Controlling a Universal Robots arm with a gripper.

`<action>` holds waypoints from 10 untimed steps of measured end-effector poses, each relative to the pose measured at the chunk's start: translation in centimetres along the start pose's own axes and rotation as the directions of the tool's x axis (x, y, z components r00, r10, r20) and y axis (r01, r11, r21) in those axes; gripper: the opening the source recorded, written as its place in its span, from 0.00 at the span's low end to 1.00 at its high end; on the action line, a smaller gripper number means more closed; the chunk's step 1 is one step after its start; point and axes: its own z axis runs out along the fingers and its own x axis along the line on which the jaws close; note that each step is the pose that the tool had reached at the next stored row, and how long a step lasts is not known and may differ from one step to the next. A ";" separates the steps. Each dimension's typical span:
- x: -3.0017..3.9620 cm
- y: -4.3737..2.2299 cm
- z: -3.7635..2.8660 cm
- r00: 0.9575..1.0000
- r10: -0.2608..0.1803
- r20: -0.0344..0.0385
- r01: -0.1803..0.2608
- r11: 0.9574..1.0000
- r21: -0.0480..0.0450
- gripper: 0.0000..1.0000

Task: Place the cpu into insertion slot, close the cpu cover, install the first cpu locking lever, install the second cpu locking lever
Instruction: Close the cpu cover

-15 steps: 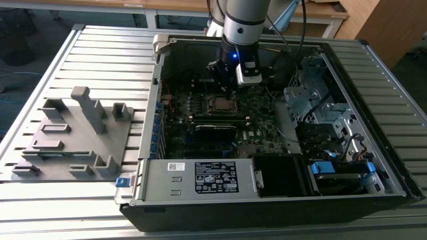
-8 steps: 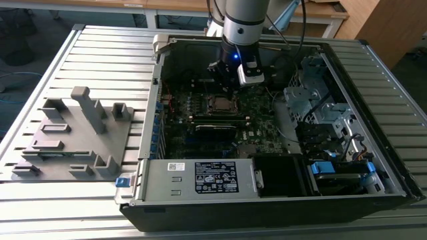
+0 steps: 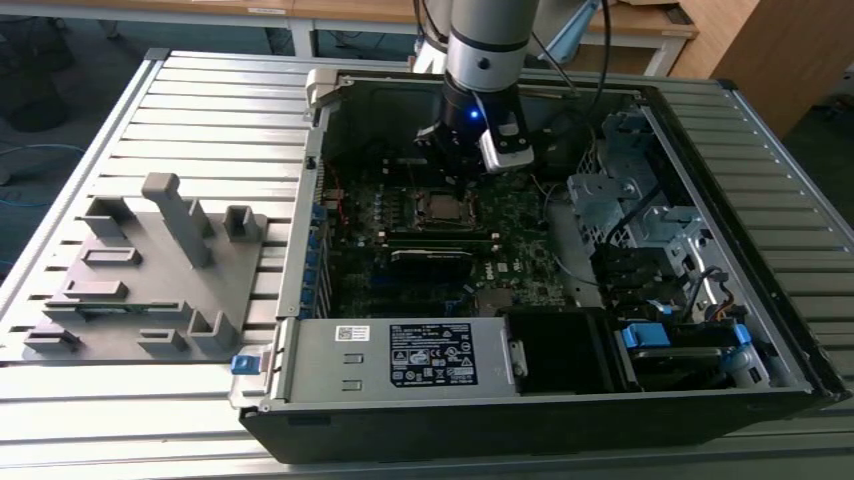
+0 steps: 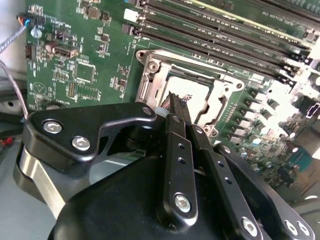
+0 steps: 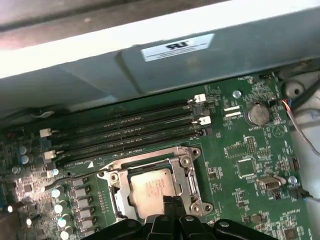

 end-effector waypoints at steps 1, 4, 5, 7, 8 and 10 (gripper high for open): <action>0.00 0.00 0.02 1.000 -0.014 0.000 0.014 1.000 -0.001 0.10; 0.00 0.00 0.04 0.999 -0.054 0.000 0.054 0.999 -0.004 0.10; 0.00 0.00 0.05 0.998 -0.068 -0.001 0.068 0.998 -0.005 0.10; 0.00 0.01 0.09 0.995 -0.095 -0.001 0.095 0.995 -0.007 0.10; 0.00 0.00 0.10 0.994 -0.110 -0.001 0.110 0.994 -0.008 0.10; 0.00 0.00 0.13 0.991 -0.137 -0.001 0.137 0.991 -0.010 0.10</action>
